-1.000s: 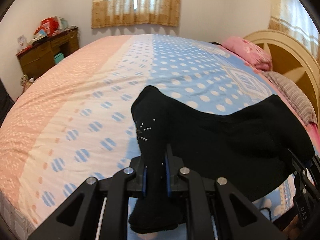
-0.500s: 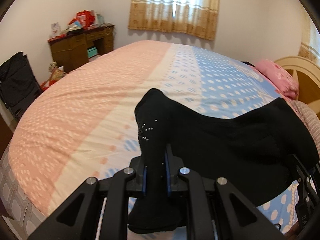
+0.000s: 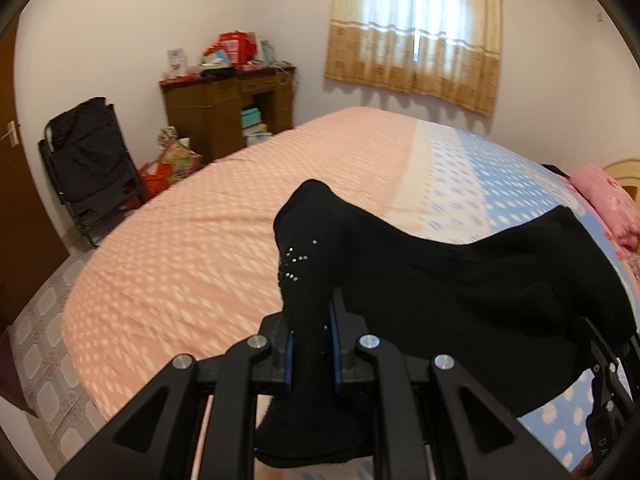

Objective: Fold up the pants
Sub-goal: 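Lower the folded pants onto the bed and open both grippers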

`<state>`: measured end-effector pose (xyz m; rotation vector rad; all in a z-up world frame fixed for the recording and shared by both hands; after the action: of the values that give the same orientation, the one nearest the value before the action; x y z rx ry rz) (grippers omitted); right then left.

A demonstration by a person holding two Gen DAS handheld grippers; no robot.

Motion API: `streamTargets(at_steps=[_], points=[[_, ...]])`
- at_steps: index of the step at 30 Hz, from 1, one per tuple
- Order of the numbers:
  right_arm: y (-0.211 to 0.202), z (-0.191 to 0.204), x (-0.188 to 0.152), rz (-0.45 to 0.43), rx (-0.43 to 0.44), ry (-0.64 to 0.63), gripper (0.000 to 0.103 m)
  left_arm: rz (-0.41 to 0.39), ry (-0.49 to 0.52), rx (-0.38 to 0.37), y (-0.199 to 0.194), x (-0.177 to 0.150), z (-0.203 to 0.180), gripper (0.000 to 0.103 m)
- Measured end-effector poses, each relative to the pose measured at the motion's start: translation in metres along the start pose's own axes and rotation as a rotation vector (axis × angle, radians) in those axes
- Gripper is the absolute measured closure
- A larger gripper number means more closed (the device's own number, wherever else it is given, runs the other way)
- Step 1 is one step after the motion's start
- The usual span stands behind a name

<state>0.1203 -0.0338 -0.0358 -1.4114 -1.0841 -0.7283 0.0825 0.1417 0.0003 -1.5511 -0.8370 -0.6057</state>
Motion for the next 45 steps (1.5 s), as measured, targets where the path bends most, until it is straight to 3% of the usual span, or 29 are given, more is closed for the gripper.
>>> streamTargets(at_steps=[4,8,10,14,16,18,20,21,24,26,29,32,33,35,41,45], points=[[0.057,0.009,-0.03,0.132,-0.005,-0.043,0.074,0.026,0.012,0.075,0.028,-0.007,0.014,0.088],[0.092,0.004,-0.068,0.275,-0.027,-0.073,0.073,0.173,-0.015,0.109,0.08,-0.04,0.03,0.087],[0.092,0.001,-0.071,0.284,-0.02,-0.073,0.072,0.209,-0.027,0.114,0.091,-0.054,0.035,0.085],[0.094,-0.004,-0.072,0.304,-0.015,-0.073,0.065,0.197,0.018,0.147,0.092,-0.058,0.033,0.071],[0.092,-0.006,-0.075,0.309,0.0,-0.055,0.061,0.198,0.031,0.168,0.092,-0.059,0.033,0.062],[0.09,-0.01,-0.075,0.315,0.019,-0.033,0.054,0.193,0.033,0.22,0.085,-0.06,0.042,0.029],[0.088,-0.015,-0.075,0.318,0.05,0.002,0.05,0.184,0.02,0.259,0.073,-0.061,0.057,0.006],[0.085,-0.017,-0.074,0.321,0.071,0.029,0.049,0.182,0.004,0.271,0.067,-0.063,0.068,0.0],[0.069,-0.032,-0.07,0.308,0.089,0.127,0.049,0.202,-0.059,0.237,0.052,-0.071,0.09,0.0],[0.055,-0.041,-0.065,0.27,0.049,0.167,0.049,0.207,-0.115,0.209,0.043,-0.076,0.1,0.0],[0.036,-0.042,-0.055,0.204,-0.024,0.153,0.049,0.202,-0.131,0.252,0.031,-0.075,0.105,0.0],[0.03,-0.027,-0.046,0.182,-0.006,0.122,0.052,0.188,-0.109,0.267,0.029,-0.069,0.095,0.0],[0.03,-0.02,-0.044,0.186,0.009,0.112,0.061,0.184,-0.097,0.262,0.03,-0.066,0.091,0.0],[0.035,-0.007,-0.045,0.21,0.031,0.098,0.066,0.185,-0.062,0.254,0.037,-0.062,0.075,0.0],[0.064,0.014,-0.073,0.334,0.03,0.059,0.066,0.19,0.006,0.223,0.045,-0.066,0.043,0.0],[0.048,0.009,-0.072,0.345,0.041,0.092,0.066,0.229,0.046,0.238,0.052,-0.074,0.038,0.0]])
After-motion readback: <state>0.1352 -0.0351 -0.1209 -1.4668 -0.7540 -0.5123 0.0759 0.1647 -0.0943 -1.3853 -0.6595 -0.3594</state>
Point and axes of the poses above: each gripper's, at about its wrist camera, not at the fingertips, and y roughly the way its jaws point, z to its left, x to its top, the point moved 5 cm from there along y, roughly the way its jaws point, and after that the axes turned 10 degrees about -x, right-handed, at the moved point
